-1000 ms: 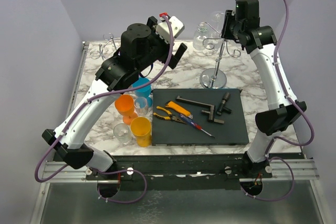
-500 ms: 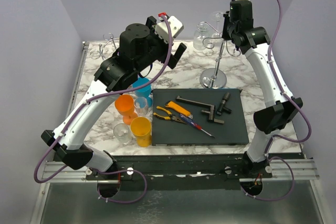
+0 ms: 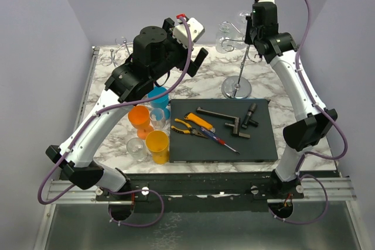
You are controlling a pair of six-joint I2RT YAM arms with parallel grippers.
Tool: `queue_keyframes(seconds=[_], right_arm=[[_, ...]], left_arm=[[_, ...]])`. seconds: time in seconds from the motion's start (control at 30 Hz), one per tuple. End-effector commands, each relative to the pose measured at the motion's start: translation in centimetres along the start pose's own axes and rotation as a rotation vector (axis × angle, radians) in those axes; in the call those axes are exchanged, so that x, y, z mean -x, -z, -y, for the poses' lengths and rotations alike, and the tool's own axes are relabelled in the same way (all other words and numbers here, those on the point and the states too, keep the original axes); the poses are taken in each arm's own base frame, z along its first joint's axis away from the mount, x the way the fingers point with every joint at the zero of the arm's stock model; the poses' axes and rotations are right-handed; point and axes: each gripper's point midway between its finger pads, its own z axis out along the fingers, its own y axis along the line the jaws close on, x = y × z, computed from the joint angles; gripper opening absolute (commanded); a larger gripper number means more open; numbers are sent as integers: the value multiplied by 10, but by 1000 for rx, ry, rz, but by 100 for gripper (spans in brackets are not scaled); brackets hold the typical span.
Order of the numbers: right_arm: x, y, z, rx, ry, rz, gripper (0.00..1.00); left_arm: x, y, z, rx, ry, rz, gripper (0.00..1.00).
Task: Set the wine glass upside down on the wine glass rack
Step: Adjust the wine rack at the center of the board.
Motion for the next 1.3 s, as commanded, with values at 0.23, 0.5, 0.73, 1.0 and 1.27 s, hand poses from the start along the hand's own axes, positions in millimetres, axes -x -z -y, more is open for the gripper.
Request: queue_keyframes(seconds=[0.23, 0.5, 0.73, 1.0, 1.27], right_arm=[[71, 35, -2, -38, -243, 274, 0], [66, 43, -14, 64, -258, 312, 0], [54, 37, -16, 61, -232, 263, 12], [64, 48, -9, 49, -238, 287, 47], [83, 79, 0, 67, -249, 317, 61]], left_arm=[[6, 11, -7, 27, 2, 15, 99], [7, 13, -7, 28, 0, 18, 99], [5, 15, -10, 40, -3, 13, 99], [4, 23, -15, 65, -16, 11, 99], [3, 34, -22, 97, -25, -14, 99]])
